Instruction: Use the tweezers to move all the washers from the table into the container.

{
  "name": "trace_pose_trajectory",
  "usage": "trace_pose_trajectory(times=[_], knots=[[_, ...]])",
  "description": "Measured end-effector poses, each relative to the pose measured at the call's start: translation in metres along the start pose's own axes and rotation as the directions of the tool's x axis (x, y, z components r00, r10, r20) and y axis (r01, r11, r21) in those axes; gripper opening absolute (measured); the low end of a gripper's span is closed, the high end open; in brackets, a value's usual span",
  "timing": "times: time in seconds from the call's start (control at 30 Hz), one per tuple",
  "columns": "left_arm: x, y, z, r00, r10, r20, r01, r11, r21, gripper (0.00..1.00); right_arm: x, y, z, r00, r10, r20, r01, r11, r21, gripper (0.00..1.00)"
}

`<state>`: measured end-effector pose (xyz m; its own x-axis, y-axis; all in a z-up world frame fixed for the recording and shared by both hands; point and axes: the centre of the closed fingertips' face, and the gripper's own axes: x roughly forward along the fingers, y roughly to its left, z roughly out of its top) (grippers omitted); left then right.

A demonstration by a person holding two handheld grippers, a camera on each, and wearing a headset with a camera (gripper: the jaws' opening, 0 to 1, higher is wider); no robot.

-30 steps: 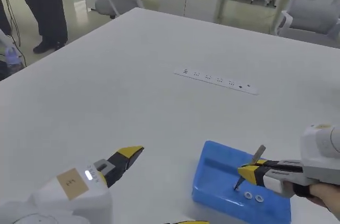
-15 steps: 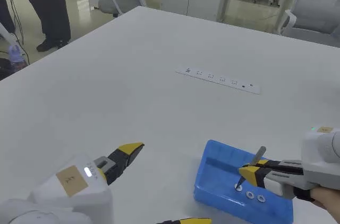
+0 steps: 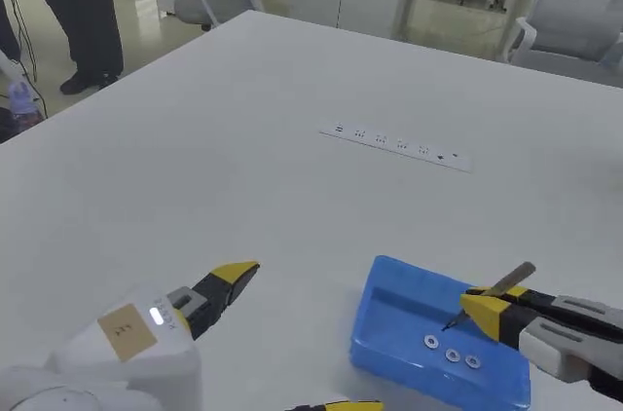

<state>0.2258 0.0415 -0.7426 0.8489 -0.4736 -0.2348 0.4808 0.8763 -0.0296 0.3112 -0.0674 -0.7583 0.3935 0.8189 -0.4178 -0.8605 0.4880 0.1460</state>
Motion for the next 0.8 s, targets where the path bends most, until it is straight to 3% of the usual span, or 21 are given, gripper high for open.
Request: trace_pose_trajectory(times=[0.13, 0.47, 0.53, 0.8], knots=[[0.0, -0.001, 0.0, 1.0, -0.003, -0.003, 0.004, 1.0, 0.004, 0.92, -0.013, 0.001, -0.003, 0.9996, -0.023, 0.019, 0.022, 1.0, 0.011, 0.03], [0.001, -0.002, -0.003, 0.9998, -0.015, -0.017, 0.015, 1.0, 0.0, 0.94, -0.036, 0.009, -0.026, 0.9951, -0.081, 0.057, 0.072, 0.987, 0.147, 0.03], [0.002, -0.003, -0.004, 0.9997, -0.018, -0.018, 0.018, 1.0, 0.001, 0.94, -0.038, 0.012, -0.029, 0.9944, -0.084, 0.064, 0.071, 0.982, 0.177, 0.03], [0.003, -0.005, -0.005, 0.9993, -0.029, -0.023, 0.029, 1.0, 0.002, 0.95, -0.032, 0.024, -0.043, 0.9971, -0.069, 0.032, 0.062, 0.982, 0.176, 0.03]])
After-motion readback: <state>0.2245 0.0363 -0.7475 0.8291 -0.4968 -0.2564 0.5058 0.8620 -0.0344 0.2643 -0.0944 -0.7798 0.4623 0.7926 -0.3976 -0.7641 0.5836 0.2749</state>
